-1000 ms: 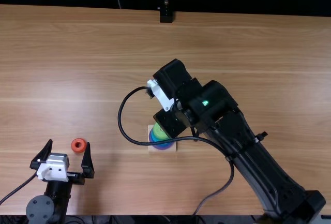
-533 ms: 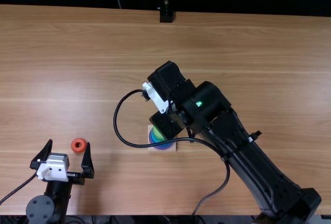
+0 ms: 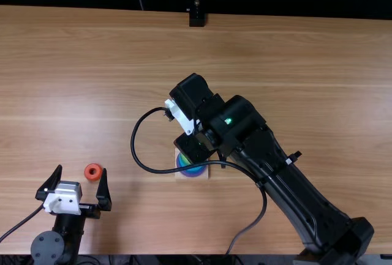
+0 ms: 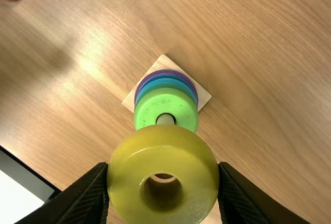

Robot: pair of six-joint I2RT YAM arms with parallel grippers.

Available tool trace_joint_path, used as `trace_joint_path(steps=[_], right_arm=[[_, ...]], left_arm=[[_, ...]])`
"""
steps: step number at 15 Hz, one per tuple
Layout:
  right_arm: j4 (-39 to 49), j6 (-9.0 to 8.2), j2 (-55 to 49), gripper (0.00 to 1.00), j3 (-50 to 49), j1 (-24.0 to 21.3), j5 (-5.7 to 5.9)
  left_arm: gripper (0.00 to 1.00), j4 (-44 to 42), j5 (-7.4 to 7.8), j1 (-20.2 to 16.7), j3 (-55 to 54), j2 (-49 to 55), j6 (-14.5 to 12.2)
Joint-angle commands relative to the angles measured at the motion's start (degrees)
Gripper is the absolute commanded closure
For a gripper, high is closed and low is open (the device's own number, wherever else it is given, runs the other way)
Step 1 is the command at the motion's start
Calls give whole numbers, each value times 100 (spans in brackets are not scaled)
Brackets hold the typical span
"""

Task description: Build the Hanoi tower: stack the rings onto the peg from bottom to top in this color order: purple, dark blue, light blue, dark green, light green, yellow, orange.

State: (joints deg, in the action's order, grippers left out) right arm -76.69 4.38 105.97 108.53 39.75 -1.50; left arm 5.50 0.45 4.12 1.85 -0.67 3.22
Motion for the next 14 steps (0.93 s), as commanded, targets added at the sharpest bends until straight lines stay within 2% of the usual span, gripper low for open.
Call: trace_joint_path(steps=[1,4,6,7,9,11,13,14], right_arm=[[-5,15,134,0,107,121,23],[132,-6,117,0,177,103,44],[923,-16,73,0,204,24,129],[1345,-16,2,0,186,-239,224],[1914,26,-613,0,98,-714,529],[2072,57,-1325,0,-368,-1092,972],[2442,15,-2265,0,-1124,-1628,1025],[3074,5,-2661,0,-1598,-1857,1057]], left_arm=[[0,41,18,-43,-185,67,-38],[0,41,8,-43,-185,67,-38],[0,41,8,-43,-185,67,-38],[0,41,18,-43,-185,67,-38],[0,41,8,-43,-185,67,-38],[0,41,8,-43,-185,67,-38],[0,41,8,-43,-185,67,-38],[0,41,8,-43,-185,67,-38]])
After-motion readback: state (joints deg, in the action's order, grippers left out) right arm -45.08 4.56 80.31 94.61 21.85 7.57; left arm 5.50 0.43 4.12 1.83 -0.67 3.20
